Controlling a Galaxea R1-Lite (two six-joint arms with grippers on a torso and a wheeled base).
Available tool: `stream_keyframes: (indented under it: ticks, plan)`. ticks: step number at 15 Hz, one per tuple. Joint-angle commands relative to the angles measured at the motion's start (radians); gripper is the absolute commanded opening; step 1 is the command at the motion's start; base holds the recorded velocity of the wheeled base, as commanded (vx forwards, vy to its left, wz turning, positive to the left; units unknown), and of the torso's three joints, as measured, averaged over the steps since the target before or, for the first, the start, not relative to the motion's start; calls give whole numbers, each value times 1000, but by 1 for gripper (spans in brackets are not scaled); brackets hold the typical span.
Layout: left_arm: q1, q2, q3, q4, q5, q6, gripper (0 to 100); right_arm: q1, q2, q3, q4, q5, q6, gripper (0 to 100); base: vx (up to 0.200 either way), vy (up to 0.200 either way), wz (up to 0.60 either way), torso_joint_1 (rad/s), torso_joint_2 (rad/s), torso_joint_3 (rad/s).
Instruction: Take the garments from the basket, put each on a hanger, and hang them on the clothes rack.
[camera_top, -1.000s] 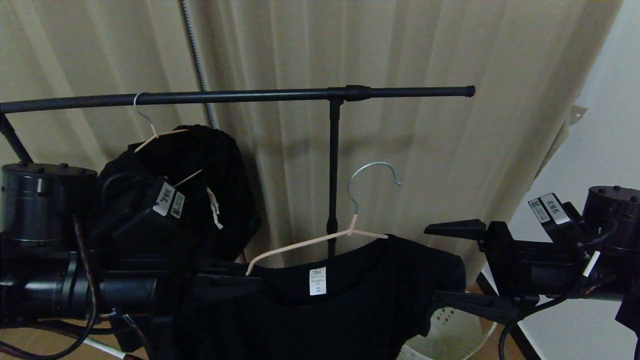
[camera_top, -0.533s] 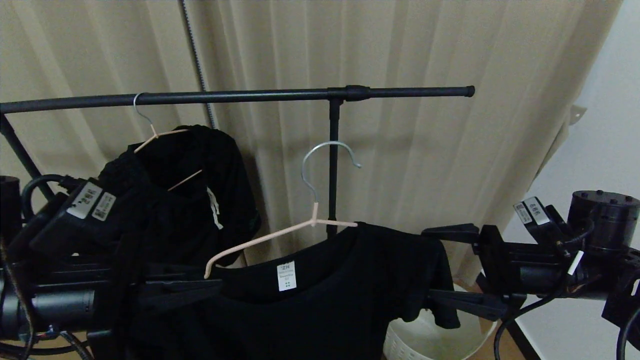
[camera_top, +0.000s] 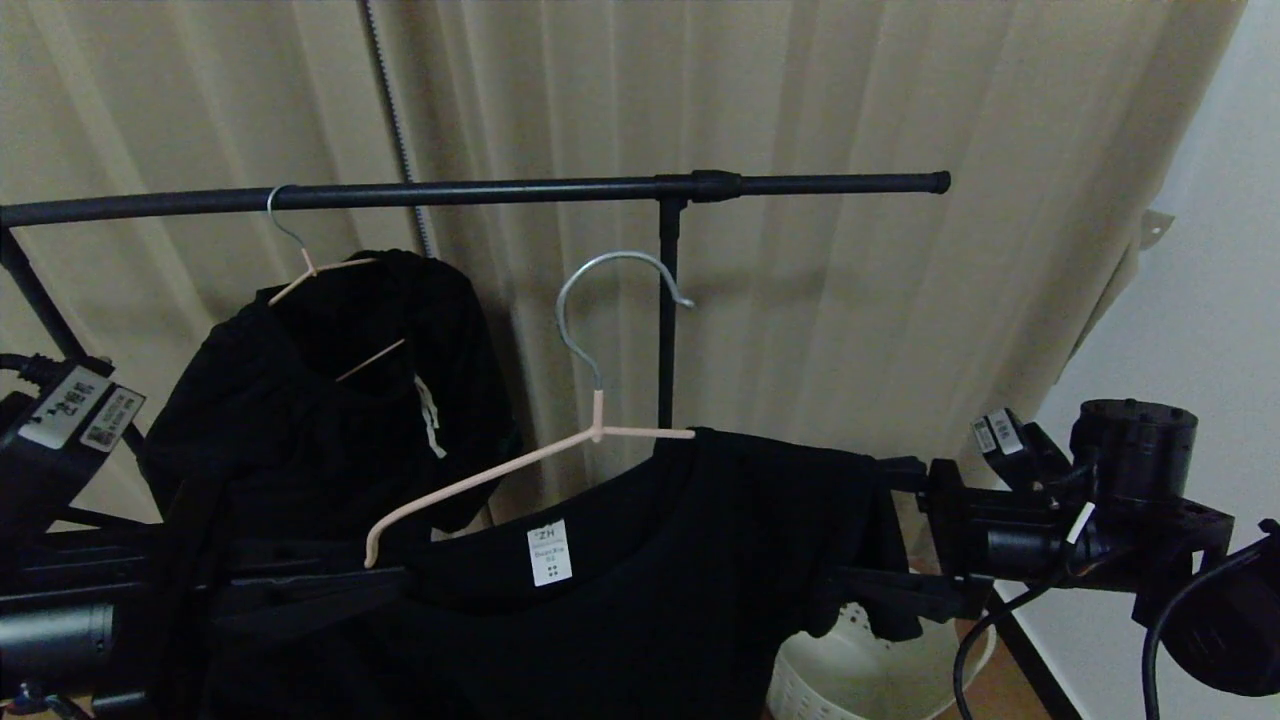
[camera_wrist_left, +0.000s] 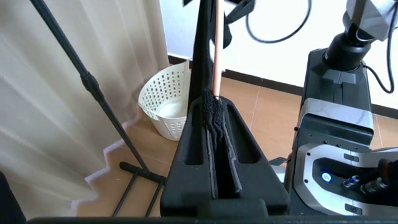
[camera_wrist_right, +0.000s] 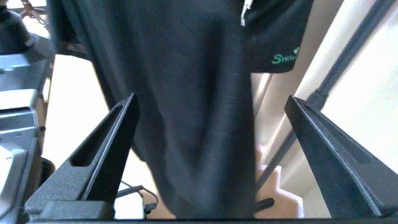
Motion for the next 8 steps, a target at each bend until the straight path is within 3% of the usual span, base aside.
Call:
stream_keyframes:
  ticks: [1,8]
  plan:
    - [0,-7,1,-1,0,-1,0,-4,43,-4,-2,-1,0,0,0,0,0,0,0,0]
    - [1,-13,8,-2,0,-21,0,-134,41,-40,0,0,2,0,0,0,0,0,0,0]
